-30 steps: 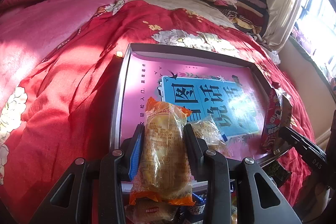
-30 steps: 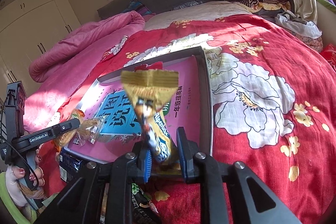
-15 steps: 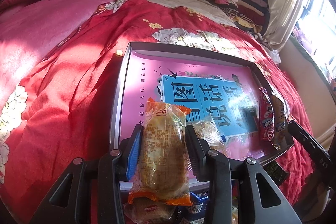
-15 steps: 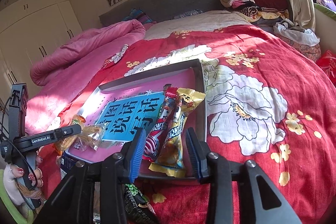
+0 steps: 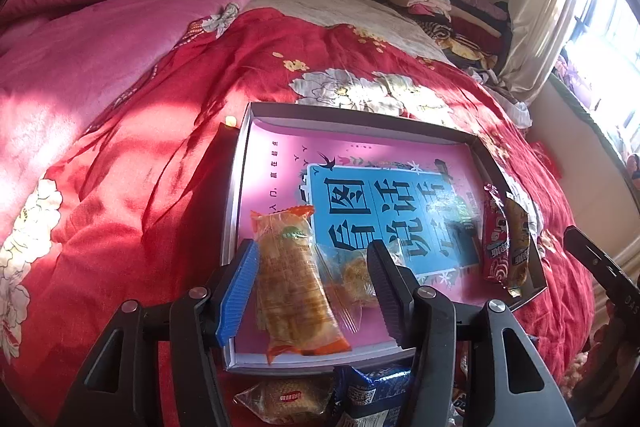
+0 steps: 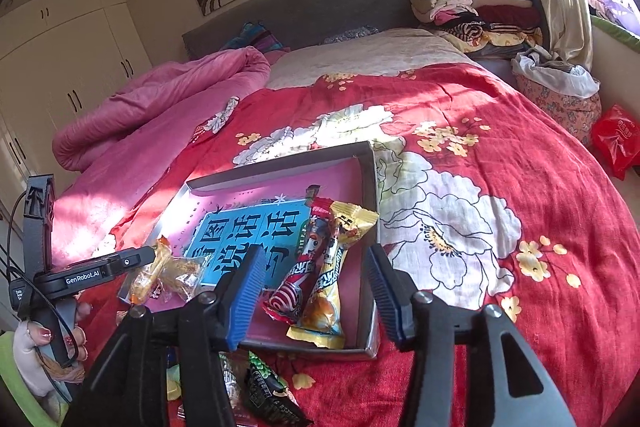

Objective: Organize snacks
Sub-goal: 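Release bread bag in tray with left tool while right tool releases yellow packet beside red bar, then withdraw both tools from tray toward remaining snacks in front of it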

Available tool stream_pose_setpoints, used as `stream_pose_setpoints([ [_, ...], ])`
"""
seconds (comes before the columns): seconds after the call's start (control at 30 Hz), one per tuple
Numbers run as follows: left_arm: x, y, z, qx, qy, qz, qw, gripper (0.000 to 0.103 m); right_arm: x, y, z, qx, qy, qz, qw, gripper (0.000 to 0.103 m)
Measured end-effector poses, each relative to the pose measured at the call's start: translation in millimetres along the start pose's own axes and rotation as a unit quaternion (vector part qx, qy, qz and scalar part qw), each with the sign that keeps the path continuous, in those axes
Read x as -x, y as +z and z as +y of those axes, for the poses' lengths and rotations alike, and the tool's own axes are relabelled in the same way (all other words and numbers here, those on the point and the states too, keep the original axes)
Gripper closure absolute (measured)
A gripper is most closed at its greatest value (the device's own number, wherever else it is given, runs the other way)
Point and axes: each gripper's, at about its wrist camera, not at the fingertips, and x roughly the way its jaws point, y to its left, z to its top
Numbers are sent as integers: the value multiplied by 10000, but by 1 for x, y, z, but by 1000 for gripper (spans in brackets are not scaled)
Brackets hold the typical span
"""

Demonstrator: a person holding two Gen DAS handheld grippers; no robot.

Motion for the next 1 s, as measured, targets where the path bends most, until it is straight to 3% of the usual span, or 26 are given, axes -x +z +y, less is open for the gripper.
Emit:
stream_pose_setpoints([
  [0.33, 40, 20, -5, 116, -40, -224, 9997, 28, 27, 17, 17, 120, -63, -8, 9999, 40],
  [0.67, 92, 21, -9, 79, -57, -311, 9995, 27, 67, 31, 32, -279, 155, -92, 9994, 32],
  [1.0, 111, 13, -10, 43, -142, -230, 9996, 27, 67, 24, 44, -177, 277, 28, 9995, 31],
])
